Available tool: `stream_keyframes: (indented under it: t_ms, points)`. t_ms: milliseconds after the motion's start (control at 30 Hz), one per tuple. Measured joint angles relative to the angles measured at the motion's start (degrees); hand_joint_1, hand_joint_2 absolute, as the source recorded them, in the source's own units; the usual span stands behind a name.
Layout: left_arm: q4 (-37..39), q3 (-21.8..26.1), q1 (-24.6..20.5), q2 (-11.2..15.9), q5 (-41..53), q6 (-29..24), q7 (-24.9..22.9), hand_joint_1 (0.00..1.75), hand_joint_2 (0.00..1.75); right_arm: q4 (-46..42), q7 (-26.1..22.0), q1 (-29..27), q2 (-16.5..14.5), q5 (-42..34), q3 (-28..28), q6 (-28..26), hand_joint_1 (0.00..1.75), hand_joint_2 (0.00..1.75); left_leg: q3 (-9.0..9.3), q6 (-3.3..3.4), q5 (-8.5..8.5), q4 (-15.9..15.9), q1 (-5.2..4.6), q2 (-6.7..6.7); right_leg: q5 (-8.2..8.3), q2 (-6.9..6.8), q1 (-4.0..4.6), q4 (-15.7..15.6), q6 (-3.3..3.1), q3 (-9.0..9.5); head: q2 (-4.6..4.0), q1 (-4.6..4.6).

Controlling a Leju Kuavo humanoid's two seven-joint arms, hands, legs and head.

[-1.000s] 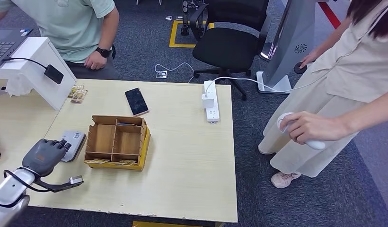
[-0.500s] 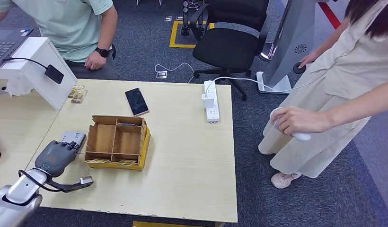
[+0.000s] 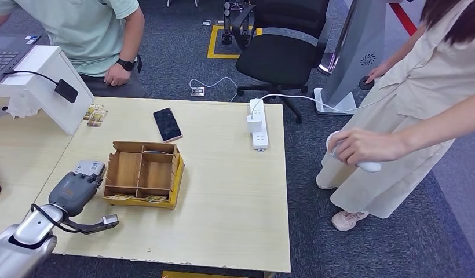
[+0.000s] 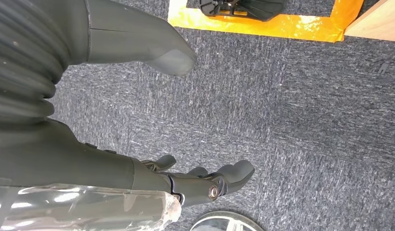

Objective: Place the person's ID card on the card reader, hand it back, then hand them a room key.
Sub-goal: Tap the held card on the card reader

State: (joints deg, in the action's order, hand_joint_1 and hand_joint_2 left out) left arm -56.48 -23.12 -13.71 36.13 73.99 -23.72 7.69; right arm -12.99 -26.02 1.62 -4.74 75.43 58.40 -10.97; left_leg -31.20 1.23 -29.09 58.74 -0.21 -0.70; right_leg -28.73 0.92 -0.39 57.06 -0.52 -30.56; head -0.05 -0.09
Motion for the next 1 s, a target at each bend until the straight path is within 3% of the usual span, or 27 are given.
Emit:
stream_keyframes:
  t_ms: [500, 733, 1000]
  points:
    - [-0.9, 0.2, 0.0, 3.9, 0.9, -3.2, -4.2, 1.75, 1.75, -0.4, 0.0, -0.3, 0.0, -0.9, 0.2, -0.2, 0.00, 1.75, -0.02, -0.01, 0.00, 0.0, 0.07, 0.01, 0.00, 0.02, 0.03, 0.0, -0.01, -0.02, -0.01, 0.00]
    - [-4.5, 2.7, 0.9, 6.6, 0.2, -3.3, -4.1, 1.75, 1.75, -0.5, 0.0, -0.4, 0.0, -1.0, 0.2, -0.2, 0.00, 1.75, -0.02, -0.01, 0.00, 0.0, 0.06, 0.01, -0.01, 0.01, 0.03, 0.0, -0.01, -0.02, -0.01, 0.01]
    - [-6.9, 4.4, 1.6, 7.3, -1.0, -3.3, -2.5, 1.75, 1.75, -0.5, -0.1, -0.3, 0.0, -0.9, 0.2, -0.2, 0.00, 1.75, -0.02, -0.01, 0.00, 0.0, 0.06, 0.00, -0.01, 0.01, 0.03, 0.0, -0.01, -0.02, 0.00, 0.00]
